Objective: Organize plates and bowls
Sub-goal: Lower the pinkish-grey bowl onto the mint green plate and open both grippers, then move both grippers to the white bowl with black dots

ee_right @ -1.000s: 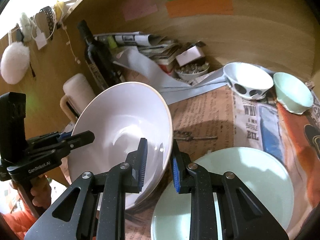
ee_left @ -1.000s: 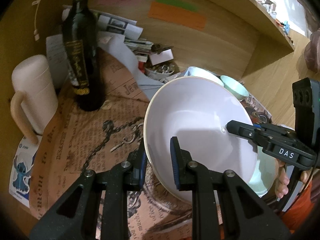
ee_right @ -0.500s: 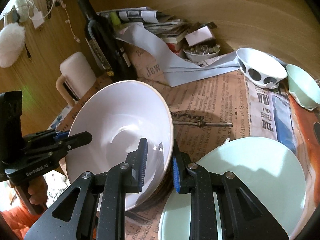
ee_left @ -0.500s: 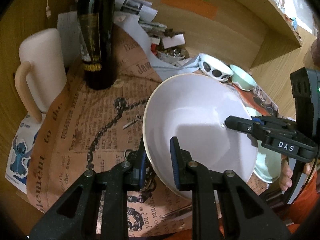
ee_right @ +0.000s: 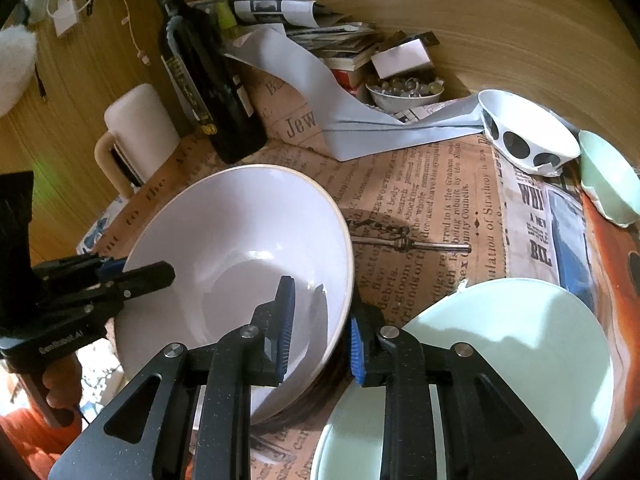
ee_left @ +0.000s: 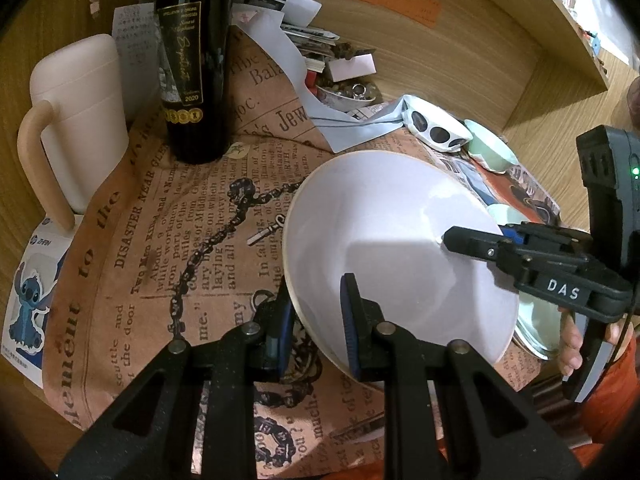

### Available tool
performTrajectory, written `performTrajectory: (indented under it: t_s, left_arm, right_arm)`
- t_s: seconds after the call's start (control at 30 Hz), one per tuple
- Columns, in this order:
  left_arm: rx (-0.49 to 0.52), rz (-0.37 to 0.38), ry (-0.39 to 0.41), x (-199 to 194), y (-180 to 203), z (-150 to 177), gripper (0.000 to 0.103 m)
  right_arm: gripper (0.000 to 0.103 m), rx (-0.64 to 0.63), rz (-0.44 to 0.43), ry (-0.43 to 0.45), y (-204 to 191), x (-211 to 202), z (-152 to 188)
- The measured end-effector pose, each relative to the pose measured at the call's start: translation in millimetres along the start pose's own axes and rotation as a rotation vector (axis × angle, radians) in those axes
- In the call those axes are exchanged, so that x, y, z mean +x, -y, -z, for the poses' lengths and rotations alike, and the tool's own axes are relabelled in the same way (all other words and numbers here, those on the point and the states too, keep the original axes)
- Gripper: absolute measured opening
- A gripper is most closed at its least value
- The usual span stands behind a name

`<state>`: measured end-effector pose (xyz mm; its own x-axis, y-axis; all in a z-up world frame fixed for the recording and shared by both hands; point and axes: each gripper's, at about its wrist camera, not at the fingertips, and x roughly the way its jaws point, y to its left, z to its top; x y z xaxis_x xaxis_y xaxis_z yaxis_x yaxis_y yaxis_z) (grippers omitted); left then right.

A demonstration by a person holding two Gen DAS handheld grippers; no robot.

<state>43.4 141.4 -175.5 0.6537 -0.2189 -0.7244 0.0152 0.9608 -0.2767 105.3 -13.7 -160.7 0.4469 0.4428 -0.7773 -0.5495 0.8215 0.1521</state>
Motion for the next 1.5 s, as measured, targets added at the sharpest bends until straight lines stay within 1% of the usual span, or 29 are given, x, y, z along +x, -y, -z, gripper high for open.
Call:
performTrajectory:
  t_s: [0.2, 0.23, 0.27, 0.33, 0.37, 0.43, 0.47, 0.5, 0.53, 0.57, 0.7, 0.73, 0.8, 0.87, 1.0, 1.1, 1.17, 1.33, 1.5]
  left_arm:
    - [-0.02, 0.01, -0.004, 2, -2, -1, 0.021]
    - [-0.019, 0.007, -0.001, 2, -1, -1, 0.021]
    - [-0.013, -0.013, 0.009, 0, 0, -2, 0.021]
    - [-0.006, -0.045, 0.028, -5, 1, -4, 0.022]
    - [-0.008, -0.049, 0.035, -6, 0, -6, 0.023]
    - [-0.025, -0.054, 0.059, -15, -3, -12, 0.026]
    - [-0.029, -0.056, 0.068, -18, -4, -15, 0.031]
    - [-0.037, -0.06, 0.089, -23, -4, -18, 0.037]
    - [-0.039, -0.063, 0.111, -29, -4, -22, 0.041]
    - [-0.041, -0.066, 0.132, -33, -2, -25, 0.048]
    - [-0.032, -0.071, 0.203, -49, 8, -38, 0.062]
    - [-0.027, -0.067, 0.216, -51, 11, -43, 0.064]
    - [-0.024, -0.058, 0.233, -54, 17, -51, 0.072]
    - [-0.022, -0.052, 0.239, -55, 24, -60, 0.076]
    - [0.011, -0.046, 0.247, -50, 43, -80, 0.081]
    - [0.027, -0.048, 0.255, -44, 58, -94, 0.085]
    - [0.026, -0.046, 0.256, -38, 66, -105, 0.086]
    - [0.057, -0.05, 0.243, -15, 95, -133, 0.087]
    - [0.096, -0.058, 0.217, 14, 122, -159, 0.087]
  right_arm:
    - [0.023, -0.008, 0.006, -0.002, 1, 1, 0]
    - [0.025, -0.009, 0.008, 0.003, 1, -1, 0]
    - [0.026, -0.009, 0.007, 0.014, 2, -4, 0]
    - [0.033, -0.006, 0.014, 0.065, 4, -17, -1]
    - [0.035, -0.007, 0.024, 0.088, 5, -24, -3]
    - [0.048, -0.006, 0.049, 0.146, 8, -40, -5]
    - [0.051, -0.003, 0.059, 0.175, 10, -49, -6]
    - [0.055, -0.002, 0.068, 0.204, 12, -58, -7]
    - [0.057, -0.002, 0.076, 0.221, 14, -63, -8]
    - [0.058, 0.0, 0.09, 0.243, 17, -71, -8]
    - [0.069, 0.027, 0.139, 0.305, 33, -92, -11]
    - [0.07, 0.037, 0.147, 0.317, 38, -97, -11]
    - [0.071, 0.054, 0.164, 0.334, 48, -106, -12]
    - [0.071, 0.066, 0.18, 0.349, 55, -112, -12]
    - [0.073, 0.086, 0.216, 0.375, 72, -122, -13]
    - [0.078, 0.11, 0.23, 0.397, 88, -129, -15]
    - [0.08, 0.126, 0.234, 0.412, 99, -133, -16]
    - [0.081, 0.171, 0.229, 0.434, 129, -136, -23]
    - [0.081, 0.199, 0.225, 0.425, 154, -126, -33]
